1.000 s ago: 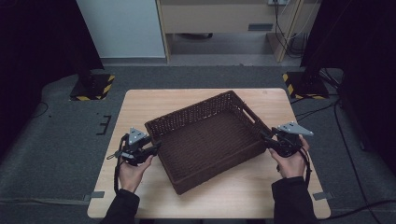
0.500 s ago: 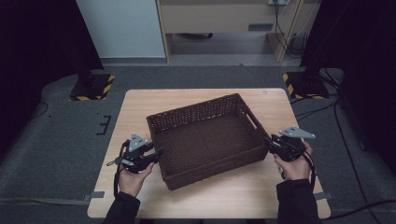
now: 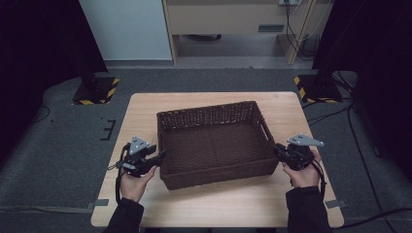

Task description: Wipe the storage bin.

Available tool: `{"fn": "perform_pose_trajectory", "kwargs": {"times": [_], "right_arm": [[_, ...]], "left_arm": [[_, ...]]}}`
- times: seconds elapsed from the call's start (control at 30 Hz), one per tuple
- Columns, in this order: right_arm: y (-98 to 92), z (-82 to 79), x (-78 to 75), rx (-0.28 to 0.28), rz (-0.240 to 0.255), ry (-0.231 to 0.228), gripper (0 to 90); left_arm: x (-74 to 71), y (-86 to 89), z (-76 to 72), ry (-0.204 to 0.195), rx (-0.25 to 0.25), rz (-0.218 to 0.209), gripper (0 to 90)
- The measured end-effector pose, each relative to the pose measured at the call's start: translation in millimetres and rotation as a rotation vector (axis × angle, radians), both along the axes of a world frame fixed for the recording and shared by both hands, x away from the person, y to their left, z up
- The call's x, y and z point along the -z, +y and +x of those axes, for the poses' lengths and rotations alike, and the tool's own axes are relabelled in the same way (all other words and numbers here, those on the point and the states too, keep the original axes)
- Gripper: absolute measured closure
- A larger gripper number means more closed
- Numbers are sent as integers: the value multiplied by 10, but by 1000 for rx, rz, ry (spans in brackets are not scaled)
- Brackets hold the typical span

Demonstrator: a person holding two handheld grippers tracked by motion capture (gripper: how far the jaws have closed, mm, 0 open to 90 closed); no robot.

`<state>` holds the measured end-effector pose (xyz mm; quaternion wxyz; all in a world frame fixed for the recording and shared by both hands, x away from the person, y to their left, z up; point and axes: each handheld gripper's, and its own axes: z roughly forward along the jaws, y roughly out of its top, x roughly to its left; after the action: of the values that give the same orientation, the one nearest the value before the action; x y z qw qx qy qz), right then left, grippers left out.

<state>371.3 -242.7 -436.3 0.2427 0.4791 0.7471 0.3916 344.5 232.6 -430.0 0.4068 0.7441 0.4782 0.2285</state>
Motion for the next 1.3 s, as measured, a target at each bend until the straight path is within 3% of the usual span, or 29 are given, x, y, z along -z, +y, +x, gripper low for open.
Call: {"fn": "perform_pose_trajectory", "kwargs": {"times": [0.13,0.23,0.33,0.47,0.67,1.07,1.17,1.3], "right_arm": [[25,-139,-12,-36,31,21,761],[26,-152,-23,-47,41,4,669],[41,-123,5,-46,40,-10,722],[66,-117,35,-48,90,-1,743],[155,-103,47,-53,75,-25,739],[179,-110,41,-63,80,-22,734],[174,-105,42,-69,82,-25,719],[116,-112,-25,-53,90,-71,570]], "left_arm": [[36,-4,-72,15,-10,33,635],[41,53,-26,35,-7,-9,676],[45,79,32,30,-15,-9,694],[53,113,137,22,-33,-4,707],[73,210,267,29,-37,-40,710],[72,205,268,16,-45,-14,711],[58,217,252,7,-56,-6,683],[-31,297,188,-45,-67,-50,529]]}}
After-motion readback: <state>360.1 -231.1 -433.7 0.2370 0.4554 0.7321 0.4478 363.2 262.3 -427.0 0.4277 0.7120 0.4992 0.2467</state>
